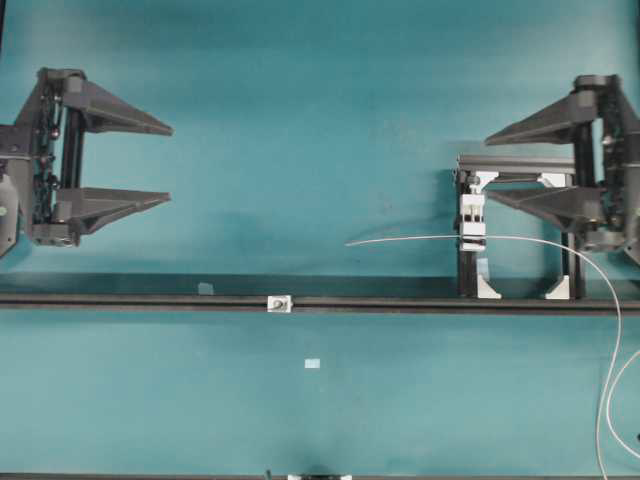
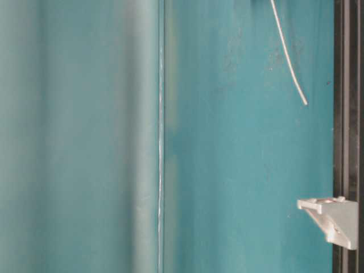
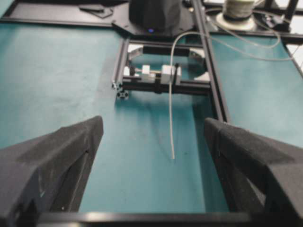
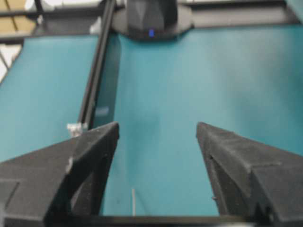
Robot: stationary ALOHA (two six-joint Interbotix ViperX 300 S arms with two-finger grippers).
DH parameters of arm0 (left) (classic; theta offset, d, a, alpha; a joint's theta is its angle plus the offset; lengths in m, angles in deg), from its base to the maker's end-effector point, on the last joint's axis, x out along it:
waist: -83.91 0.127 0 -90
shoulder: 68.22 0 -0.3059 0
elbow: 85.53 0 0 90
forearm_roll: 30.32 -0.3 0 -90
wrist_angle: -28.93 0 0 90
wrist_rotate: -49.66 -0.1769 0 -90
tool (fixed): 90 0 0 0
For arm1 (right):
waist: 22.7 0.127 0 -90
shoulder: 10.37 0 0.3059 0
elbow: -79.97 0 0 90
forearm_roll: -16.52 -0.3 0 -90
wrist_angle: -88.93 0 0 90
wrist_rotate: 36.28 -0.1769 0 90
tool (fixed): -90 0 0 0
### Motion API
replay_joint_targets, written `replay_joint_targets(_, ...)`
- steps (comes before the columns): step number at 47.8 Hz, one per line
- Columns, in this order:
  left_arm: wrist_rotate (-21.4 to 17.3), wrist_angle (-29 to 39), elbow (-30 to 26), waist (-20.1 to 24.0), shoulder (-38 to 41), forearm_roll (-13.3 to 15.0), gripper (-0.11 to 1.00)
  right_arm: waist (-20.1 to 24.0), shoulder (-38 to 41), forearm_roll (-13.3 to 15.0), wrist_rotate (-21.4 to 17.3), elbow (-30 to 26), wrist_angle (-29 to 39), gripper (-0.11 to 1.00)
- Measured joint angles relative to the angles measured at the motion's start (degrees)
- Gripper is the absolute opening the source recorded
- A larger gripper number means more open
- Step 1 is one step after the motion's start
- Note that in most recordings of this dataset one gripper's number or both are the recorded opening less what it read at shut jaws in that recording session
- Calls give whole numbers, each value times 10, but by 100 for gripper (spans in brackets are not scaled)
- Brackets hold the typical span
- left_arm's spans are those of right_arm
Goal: Insert the wire into the hole on the left side and pull it with the left arm.
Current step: 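Open both grippers and move them toward the table centre, then lower the right gripper over the white wire near the fixture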
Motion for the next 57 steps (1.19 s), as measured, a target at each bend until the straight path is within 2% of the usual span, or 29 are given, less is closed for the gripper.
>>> replay_joint_targets(38, -16, -112, 4, 0, 189, 0, 79, 0, 178, 0, -15, 0, -90, 79)
replay_joint_targets(57, -16, -126, 4, 0, 209, 0, 79, 11, 277, 0, -16, -30, -126, 79)
